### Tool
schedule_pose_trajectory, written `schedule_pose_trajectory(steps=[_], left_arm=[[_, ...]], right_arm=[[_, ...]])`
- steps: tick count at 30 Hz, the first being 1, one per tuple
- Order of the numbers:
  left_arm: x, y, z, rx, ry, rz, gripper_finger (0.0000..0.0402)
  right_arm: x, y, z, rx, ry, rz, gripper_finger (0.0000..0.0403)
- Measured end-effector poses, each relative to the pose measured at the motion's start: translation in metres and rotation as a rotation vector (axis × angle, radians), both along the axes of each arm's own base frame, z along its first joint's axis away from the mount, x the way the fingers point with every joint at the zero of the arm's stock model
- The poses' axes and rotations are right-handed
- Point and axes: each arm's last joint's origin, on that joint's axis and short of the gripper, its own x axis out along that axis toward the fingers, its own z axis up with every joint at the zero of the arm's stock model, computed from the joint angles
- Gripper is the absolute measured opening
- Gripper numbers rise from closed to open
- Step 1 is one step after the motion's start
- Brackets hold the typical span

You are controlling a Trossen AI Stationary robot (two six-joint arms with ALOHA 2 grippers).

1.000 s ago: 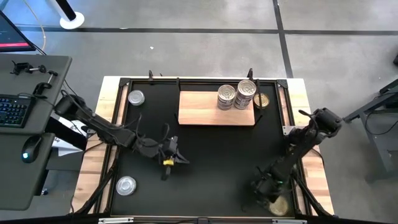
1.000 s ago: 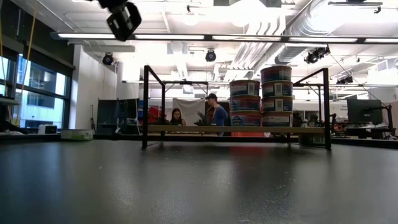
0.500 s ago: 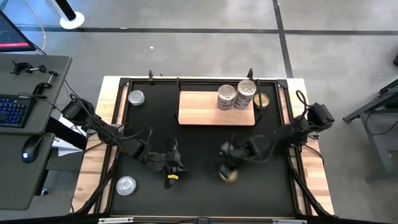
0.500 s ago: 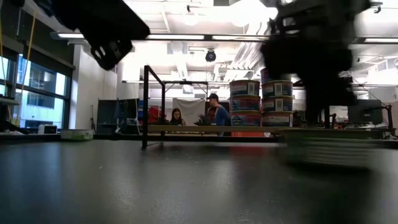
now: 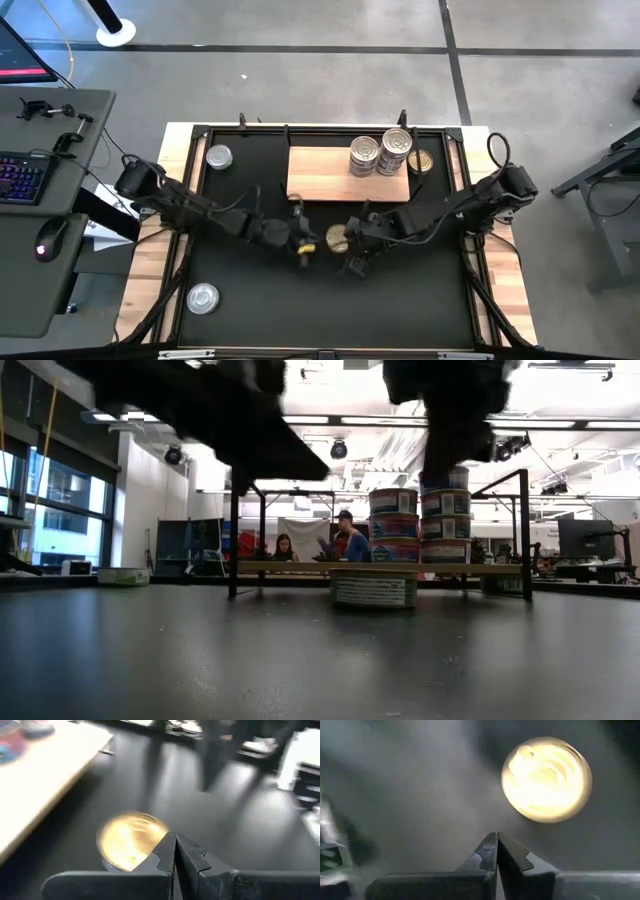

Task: Stack canned seafood by type on shelf
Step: Put the green tuna can on the shelf

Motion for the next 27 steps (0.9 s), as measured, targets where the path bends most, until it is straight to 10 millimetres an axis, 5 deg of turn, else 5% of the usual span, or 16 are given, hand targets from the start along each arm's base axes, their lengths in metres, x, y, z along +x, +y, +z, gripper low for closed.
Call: schedule_pose_trajectory(steps=[5, 11, 20, 27], left_arm=[[0.024, 0.02, -0.013, 0.114, 0.114, 0.004, 0.0], [0.043, 0.014, -0.033, 0.135, 0.163, -0.036, 0.0], [0.042, 0.011, -0.052, 0.055, 0.223, 0.058, 0.0], [0.04, 0.008, -0.054, 0.059, 0.246, 0.061, 0.0]], right_arm=[[-0.029, 0.031, -0.021, -0.02, 0.091, -0.064, 0.0], [-0.055, 0.052, -0.046, -0.005, 0.081, -0.287, 0.0], [-0.055, -0.004, -0.084, -0.005, 0.097, -0.669, 0.0], [-0.029, -0.035, -0.09, 0.157, -0.078, -0.651, 0.0]])
